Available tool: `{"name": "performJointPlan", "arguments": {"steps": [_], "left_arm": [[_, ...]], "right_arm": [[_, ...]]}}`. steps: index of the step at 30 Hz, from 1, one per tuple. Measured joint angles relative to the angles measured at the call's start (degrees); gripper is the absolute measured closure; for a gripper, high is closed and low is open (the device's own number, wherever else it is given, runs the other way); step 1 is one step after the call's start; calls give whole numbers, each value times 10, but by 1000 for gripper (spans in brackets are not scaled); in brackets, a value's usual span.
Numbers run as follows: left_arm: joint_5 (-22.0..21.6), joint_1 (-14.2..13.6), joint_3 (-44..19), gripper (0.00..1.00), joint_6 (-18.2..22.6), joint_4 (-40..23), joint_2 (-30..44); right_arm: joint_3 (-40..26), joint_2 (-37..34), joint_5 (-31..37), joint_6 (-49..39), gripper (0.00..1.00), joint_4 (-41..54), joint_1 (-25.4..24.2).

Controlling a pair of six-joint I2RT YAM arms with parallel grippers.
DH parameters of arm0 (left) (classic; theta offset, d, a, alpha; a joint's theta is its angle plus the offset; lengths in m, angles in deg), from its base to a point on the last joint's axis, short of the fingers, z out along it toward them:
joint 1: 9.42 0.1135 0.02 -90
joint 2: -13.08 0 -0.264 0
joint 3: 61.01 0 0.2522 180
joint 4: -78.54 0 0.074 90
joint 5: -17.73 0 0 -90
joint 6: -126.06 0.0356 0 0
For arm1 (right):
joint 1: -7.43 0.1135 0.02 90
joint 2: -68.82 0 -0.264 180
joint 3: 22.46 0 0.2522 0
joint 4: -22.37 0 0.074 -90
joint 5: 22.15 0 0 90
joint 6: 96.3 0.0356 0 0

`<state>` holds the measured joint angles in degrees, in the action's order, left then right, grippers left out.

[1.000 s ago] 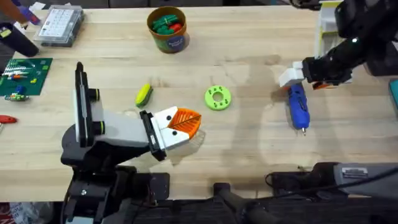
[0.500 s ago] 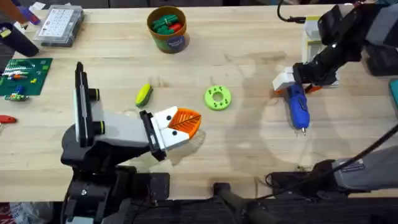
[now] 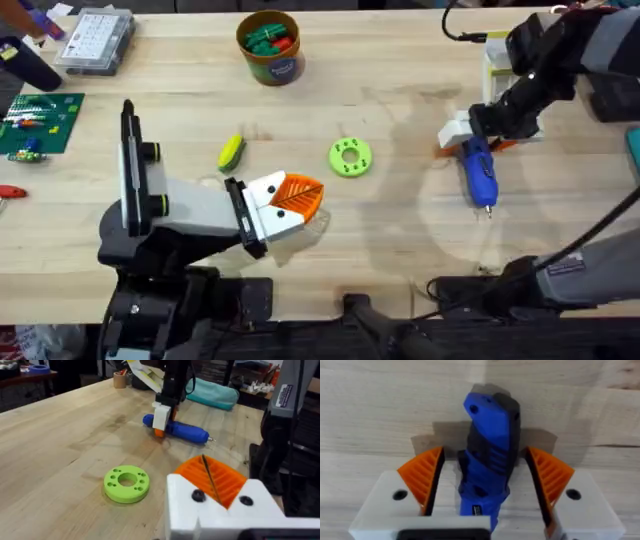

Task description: Pick up the gripper from the table and insert it into the empty holder that is missing its gripper. Then pick up a screw, insert it into the mounting hole, and use the screwdriver to tighten it. Finally, clean up the table by picking up the vegetable and placing it into the bucket.

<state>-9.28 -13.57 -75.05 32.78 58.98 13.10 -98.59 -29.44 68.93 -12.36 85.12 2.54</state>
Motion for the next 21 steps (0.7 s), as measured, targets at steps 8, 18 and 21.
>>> {"name": "performJointPlan", "arguments": {"steps": [8,18,21], "left_arm": [[0,0,0,997,0,0,0],[0,0,0,997,0,-1,0],[0,0,0,997,0,-1,0]], "right_arm": [[0,-1,12,-4,740,-6,-2],[0,-6,10,-4,977,-5,-2],[-2,-6,9,-4,977,0,-2]]}}
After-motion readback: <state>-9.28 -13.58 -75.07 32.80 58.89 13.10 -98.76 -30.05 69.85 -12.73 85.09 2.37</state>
